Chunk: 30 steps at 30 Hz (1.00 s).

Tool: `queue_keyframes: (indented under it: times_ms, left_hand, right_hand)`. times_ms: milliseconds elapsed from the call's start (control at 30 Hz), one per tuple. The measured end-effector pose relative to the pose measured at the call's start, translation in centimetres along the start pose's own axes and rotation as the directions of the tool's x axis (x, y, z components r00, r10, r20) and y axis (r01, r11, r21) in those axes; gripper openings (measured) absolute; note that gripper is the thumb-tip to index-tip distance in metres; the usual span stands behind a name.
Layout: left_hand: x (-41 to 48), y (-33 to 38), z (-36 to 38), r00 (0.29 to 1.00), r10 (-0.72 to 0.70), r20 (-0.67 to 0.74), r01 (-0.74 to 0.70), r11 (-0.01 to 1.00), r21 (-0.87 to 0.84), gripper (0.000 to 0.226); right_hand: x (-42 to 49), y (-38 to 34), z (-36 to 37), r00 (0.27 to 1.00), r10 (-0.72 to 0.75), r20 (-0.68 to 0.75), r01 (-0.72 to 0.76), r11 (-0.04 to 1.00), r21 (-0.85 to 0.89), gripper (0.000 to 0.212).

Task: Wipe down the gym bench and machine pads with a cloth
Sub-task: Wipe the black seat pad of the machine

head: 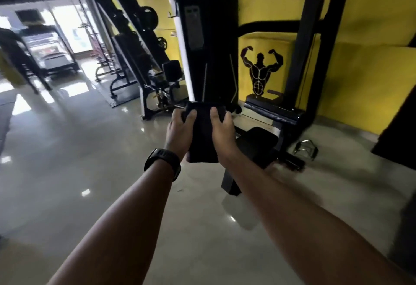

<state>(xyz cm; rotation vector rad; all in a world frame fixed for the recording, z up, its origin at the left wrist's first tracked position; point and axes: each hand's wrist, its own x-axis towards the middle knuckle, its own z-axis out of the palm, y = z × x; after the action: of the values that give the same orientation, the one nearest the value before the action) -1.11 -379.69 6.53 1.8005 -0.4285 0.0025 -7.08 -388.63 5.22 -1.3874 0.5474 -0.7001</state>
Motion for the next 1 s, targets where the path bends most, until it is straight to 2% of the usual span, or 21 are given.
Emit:
queue_keyframes:
  times_ms: [167,333,433,633,767,867,1000]
  left_hand:
    - [6.4,-3.5,0.1,0.991,-0.002,0.132,0.004,1.0,-0.015,0.025]
    - [15.1,-7.6,2.1,0.969,0.029,0.245,-0.036,0.999,0.024,0.021]
    - [20.3,-10.0,3.7,0.962,0.032,0.273,-0.039,0.999,0.021,0.021]
    - [31.6,-13.2,7.3,0.931,-0.032,0.365,0.012,0.998,0.058,0.025]
    - [37.7,-15.6,10.2,0.884,-0.051,0.466,0.044,0.999,0.025,0.022]
    - [42.4,-17.2,12.9,0.833,-0.045,0.552,0.042,0.999,0.018,0.017]
    - [49.4,-19.9,16.6,0.731,-0.006,0.682,0.012,1.0,-0.004,0.018]
  right_hand:
    - [4.5,2.4,3.8,0.985,0.041,-0.168,-0.045,0.999,-0.017,0.043]
    - [11.8,6.5,8.2,0.934,0.071,-0.351,-0.06,0.997,0.042,0.04]
    - [16.8,8.8,10.6,0.92,0.048,-0.389,-0.041,0.999,0.027,0.041]
    - [27.4,10.7,13.5,0.882,0.06,-0.466,-0.094,0.994,-0.049,0.044]
    - [33.4,12.6,14.5,0.846,0.107,-0.522,-0.155,0.987,-0.048,0.045]
    - [38.5,14.4,15.1,0.784,0.112,-0.611,-0.182,0.982,-0.055,0.047]
    - [45.2,17.6,16.3,0.68,0.084,-0.728,-0.176,0.983,-0.051,0.044]
